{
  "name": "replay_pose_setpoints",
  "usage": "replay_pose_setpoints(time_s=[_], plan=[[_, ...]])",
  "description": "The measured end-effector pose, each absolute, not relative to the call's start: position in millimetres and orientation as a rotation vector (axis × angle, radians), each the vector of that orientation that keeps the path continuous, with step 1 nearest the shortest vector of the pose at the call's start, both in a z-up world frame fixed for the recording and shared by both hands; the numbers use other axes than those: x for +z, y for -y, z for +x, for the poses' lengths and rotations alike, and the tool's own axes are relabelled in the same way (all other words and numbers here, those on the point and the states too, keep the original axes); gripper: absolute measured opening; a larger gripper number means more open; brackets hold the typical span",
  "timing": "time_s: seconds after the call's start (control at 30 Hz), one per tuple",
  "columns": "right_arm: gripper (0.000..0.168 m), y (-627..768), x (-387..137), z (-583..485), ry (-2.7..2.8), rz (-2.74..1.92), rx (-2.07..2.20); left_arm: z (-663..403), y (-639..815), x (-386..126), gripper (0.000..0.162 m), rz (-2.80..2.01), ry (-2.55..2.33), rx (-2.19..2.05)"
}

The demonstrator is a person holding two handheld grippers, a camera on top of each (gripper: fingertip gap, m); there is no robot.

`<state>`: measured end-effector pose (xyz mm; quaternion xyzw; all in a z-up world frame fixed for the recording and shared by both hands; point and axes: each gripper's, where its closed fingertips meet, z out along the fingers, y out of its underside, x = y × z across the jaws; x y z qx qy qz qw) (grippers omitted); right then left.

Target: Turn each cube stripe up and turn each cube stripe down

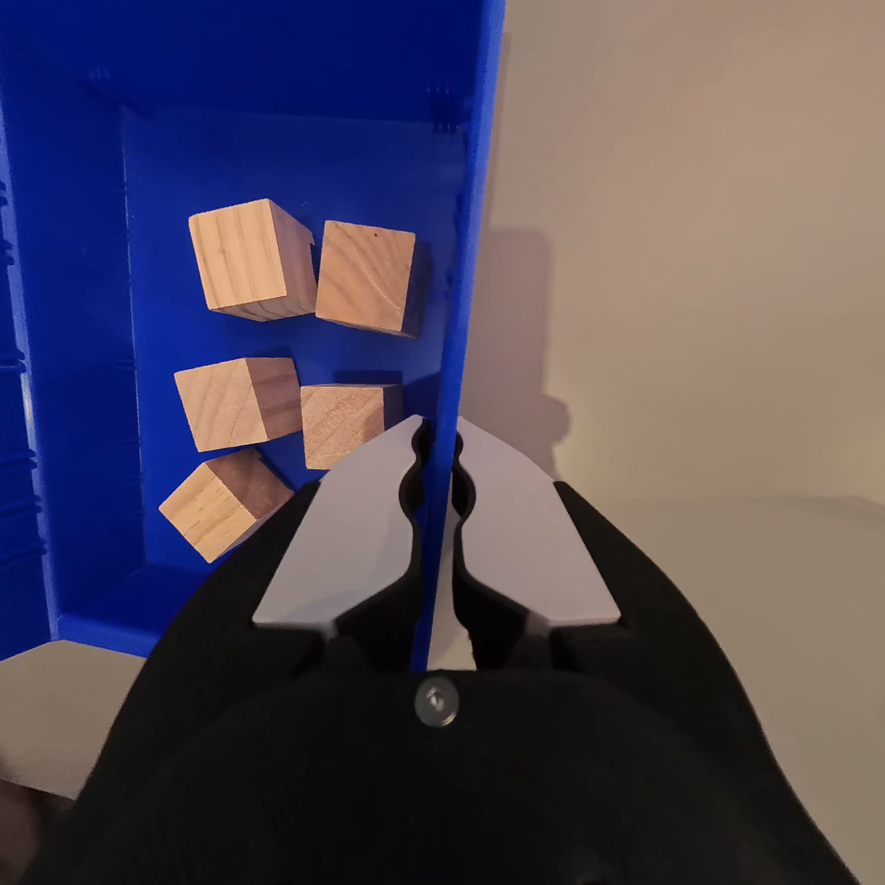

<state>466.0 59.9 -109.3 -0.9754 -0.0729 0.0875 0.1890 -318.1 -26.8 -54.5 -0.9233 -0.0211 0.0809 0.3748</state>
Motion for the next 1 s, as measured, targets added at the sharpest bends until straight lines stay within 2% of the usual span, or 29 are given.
replay_pose_setpoints(time_s=[0.07,0.17,0.27,0.33,0.57,1.0], plan=[[0.008,-59,-109,466,0.228,-2.744,0.227,-331,28,-69,0.069,-2.422,0.075,0.301],[0.008,-59,-110,466,0.241,-2.744,0.233,-330,28,-87,0.057,-2.472,0.137,0.208],[0.009,-57,-109,465,0.247,-2.74,0.268,-326,29,-98,0.035,-2.507,0.153,0.138],[0.009,-57,-109,465,0.246,-2.739,0.28,-313,26,-100,0.009,-2.502,0.144,0.042],[0.008,-56,-112,465,0.28,-2.768,0.224,-293,24,-100,0.005,-2.491,0.163,-0.016],[0.008,-54,-114,455,0.322,-2.794,0.195,-184,8,-102,0.011,-2.485,-0.204,0.032]])
